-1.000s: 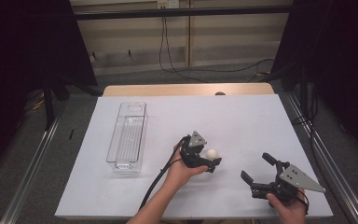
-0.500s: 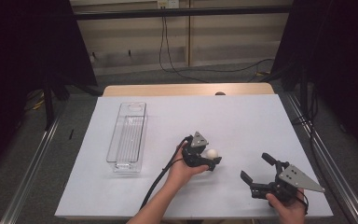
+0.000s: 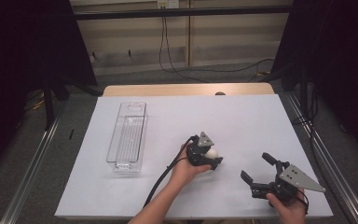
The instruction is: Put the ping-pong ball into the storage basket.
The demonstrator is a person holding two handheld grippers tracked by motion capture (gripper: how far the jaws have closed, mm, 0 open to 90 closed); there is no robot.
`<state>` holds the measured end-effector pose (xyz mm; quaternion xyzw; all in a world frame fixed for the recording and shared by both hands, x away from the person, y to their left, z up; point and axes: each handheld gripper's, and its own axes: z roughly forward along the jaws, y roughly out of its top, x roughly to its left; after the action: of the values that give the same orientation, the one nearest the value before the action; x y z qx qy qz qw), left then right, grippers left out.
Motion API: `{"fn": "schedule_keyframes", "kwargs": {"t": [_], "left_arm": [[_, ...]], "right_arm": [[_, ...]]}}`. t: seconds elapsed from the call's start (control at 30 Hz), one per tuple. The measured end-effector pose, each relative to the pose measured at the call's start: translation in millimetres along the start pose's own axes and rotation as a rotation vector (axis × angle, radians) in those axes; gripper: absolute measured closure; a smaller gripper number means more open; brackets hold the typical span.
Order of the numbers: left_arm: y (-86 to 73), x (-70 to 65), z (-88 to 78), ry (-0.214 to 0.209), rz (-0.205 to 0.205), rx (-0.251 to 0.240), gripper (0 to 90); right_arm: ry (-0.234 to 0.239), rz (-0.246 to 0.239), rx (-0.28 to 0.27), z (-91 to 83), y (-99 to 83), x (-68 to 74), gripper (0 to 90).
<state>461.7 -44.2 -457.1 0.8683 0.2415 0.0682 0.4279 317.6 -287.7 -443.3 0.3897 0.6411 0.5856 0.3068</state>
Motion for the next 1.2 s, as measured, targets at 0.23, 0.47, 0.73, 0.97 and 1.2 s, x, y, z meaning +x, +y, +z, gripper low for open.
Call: {"fn": "schedule_keyframes", "kwargs": {"t": [0.23,0.47,0.73,0.97,1.2], "left_arm": [[-0.9,1.7,2.6,-0.001,-0.009,0.008,45.7],[-0.2,2.4,-0.2,-0.006,-0.01,0.039,51.0],[-0.2,3.7,-4.5,-0.028,-0.024,0.028,51.1],[1.2,6.4,-11.7,-0.019,-0.037,0.04,51.1],[1.5,9.4,-20.9,-0.029,-0.048,0.039,51.1]], "right_arm": [[0.0,-0.001,-0.004,0.2,0.2,0.0,0.2],[0.0,-0.003,-0.004,0.4,0.0,0.1,0.2],[0.003,-0.003,-0.002,0.3,-0.1,0.3,0.2],[0.004,-0.003,0.0,0.4,0.0,0.5,0.2],[0.006,-0.004,0.002,0.4,0.0,0.6,0.2]]}}
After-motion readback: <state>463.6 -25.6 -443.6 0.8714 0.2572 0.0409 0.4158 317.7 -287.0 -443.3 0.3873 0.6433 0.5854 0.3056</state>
